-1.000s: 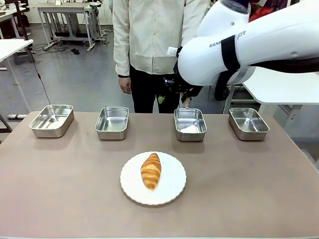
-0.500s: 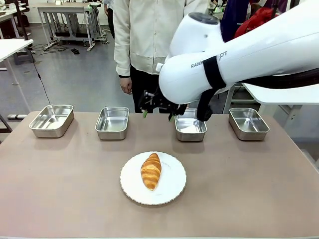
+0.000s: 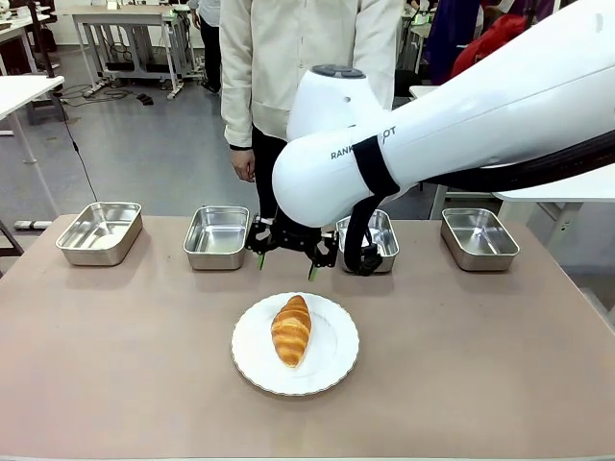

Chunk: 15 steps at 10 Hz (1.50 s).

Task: Place the bread in the container.
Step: Place the Butter Roll into the Airtight Container indicated by the human.

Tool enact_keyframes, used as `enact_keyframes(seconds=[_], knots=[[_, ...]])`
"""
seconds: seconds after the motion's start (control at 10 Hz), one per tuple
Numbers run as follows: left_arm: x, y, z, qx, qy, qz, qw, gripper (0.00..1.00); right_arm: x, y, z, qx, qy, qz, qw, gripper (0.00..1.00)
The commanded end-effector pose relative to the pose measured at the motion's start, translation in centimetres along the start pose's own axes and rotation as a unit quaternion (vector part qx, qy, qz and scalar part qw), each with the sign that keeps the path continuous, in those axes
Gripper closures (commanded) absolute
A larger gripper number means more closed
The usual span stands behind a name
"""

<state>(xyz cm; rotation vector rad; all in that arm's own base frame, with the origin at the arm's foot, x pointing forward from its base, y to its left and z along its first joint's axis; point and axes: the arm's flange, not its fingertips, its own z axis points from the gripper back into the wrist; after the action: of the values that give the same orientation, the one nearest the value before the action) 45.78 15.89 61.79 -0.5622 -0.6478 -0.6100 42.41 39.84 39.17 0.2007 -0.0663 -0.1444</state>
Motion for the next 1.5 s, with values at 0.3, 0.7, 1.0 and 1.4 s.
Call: enact_keyframes(seconds=[0.3,0.7,1.0,1.4], knots=[[-0.1,-0.3,0.1,-0.004,-0.01,-0.002,1.0,0.0,-1.9,-0.9,-3.0,-0.012,0.048,-0.041,0.998,0.0],[-0.1,-0.3,0.1,-0.004,-0.01,-0.002,1.0,0.0,-3.0,-1.8,-4.8,-0.024,0.081,-0.05,0.995,0.0],[-0.1,-0.3,0.1,-0.004,-0.01,-0.002,1.0,0.0,-2.6,-1.9,-6.2,-0.029,0.095,-0.035,0.994,0.0],[-0.1,-0.3,0.1,-0.004,-0.01,-0.002,1.0,0.0,-2.2,-1.6,-8.0,-0.044,0.12,-0.021,0.992,0.0]])
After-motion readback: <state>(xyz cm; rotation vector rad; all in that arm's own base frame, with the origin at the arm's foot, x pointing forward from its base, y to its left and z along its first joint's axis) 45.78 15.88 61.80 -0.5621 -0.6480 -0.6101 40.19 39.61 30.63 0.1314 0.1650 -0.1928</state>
